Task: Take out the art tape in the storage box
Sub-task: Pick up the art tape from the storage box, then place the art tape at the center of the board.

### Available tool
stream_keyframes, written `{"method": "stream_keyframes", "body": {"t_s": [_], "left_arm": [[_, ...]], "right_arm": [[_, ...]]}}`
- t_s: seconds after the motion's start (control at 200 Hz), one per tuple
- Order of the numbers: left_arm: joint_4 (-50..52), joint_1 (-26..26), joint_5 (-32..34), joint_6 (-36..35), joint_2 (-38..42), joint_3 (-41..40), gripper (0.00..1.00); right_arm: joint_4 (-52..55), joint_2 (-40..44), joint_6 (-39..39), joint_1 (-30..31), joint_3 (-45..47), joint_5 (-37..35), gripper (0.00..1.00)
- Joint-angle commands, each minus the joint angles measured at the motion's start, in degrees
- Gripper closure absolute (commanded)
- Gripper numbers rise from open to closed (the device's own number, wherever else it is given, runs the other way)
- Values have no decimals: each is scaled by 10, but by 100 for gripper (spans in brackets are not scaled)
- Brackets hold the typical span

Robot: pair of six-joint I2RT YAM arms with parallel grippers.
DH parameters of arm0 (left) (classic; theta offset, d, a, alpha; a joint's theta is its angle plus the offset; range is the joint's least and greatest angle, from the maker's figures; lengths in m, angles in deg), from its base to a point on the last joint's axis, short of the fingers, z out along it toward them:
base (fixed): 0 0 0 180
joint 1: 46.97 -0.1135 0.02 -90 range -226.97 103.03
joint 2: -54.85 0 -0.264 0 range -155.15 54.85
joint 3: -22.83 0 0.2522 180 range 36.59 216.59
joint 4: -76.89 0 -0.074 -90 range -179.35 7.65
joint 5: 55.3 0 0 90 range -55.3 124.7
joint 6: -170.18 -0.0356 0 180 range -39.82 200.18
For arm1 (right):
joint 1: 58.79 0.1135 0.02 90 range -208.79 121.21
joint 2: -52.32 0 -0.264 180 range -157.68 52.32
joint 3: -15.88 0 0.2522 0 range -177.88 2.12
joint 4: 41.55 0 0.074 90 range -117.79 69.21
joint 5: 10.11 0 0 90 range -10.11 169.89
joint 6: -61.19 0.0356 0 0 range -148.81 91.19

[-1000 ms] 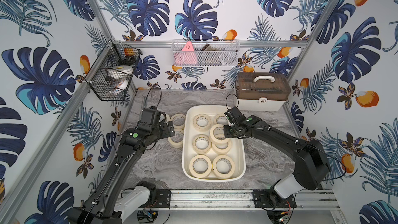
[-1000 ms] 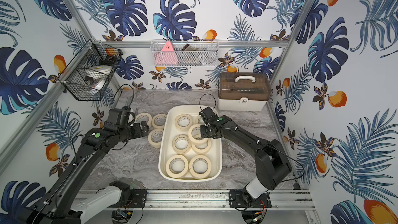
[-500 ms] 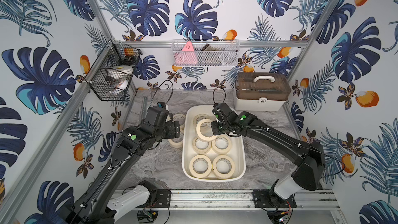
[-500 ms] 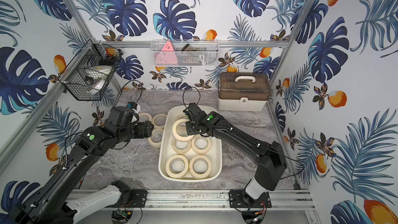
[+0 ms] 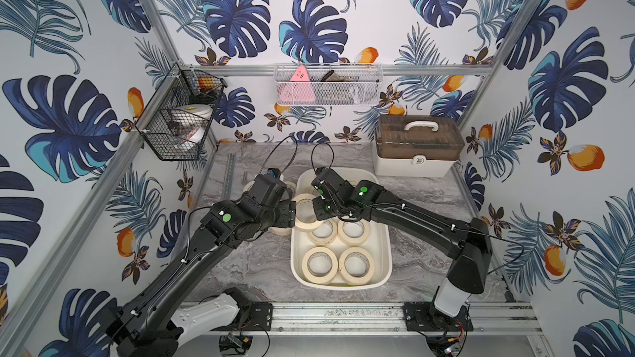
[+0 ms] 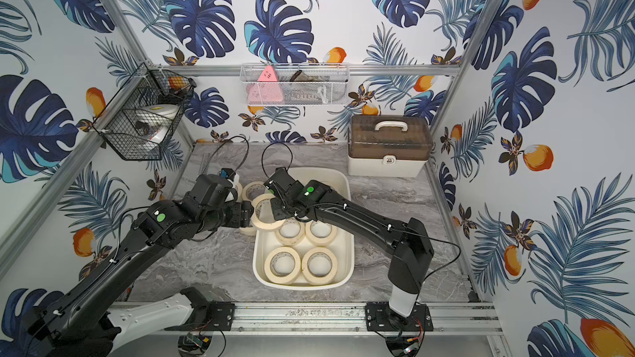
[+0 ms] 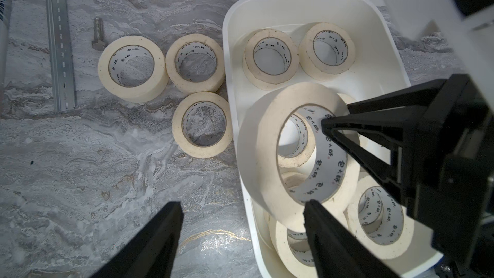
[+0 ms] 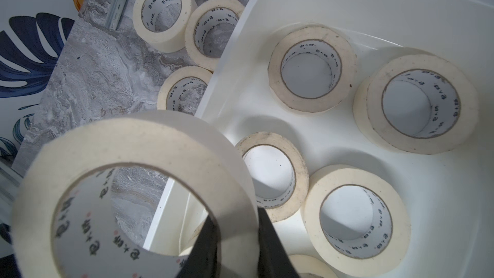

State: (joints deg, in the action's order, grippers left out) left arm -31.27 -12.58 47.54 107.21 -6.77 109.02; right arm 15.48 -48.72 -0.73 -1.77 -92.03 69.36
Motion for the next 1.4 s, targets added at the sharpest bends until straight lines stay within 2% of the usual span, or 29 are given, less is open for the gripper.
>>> {"method": "stream_keyframes", "body": {"t_s": [0.0, 0.265, 0.425, 0.555, 0.635, 0.846, 0.996, 1.171, 1.261, 1.391], "left_arm": [[-5, 11, 29, 7, -9, -5, 21], [-31, 18, 52, 8, -32, -40, 32], [-49, 18, 56, 9, -35, -60, 43], [-53, 18, 59, 10, -45, -65, 63], [-60, 18, 58, 12, -47, -71, 67], [-71, 18, 61, 18, -44, -78, 89], [-70, 18, 60, 24, -42, -78, 100], [-76, 17, 62, 33, -37, -79, 100], [-66, 17, 84, 49, -41, -73, 100], [-41, 17, 119, 70, -58, -53, 100]], "right_arm": [[-25, -7, 16, 7, -13, 3, 89], [-29, -16, 21, 21, -18, 6, 88], [-31, -16, 21, 26, -16, 5, 87], [-34, -13, 23, 28, -12, 3, 85], [-35, -9, 23, 30, -9, 0, 84], [-40, 1, 26, 31, 1, -5, 78], [-53, 13, 33, 31, 16, 2, 64], [-63, 38, 39, 28, 32, 7, 46], [-65, 51, 33, 27, 40, 3, 37], [-57, 69, 32, 26, 49, -30, 30]]}}
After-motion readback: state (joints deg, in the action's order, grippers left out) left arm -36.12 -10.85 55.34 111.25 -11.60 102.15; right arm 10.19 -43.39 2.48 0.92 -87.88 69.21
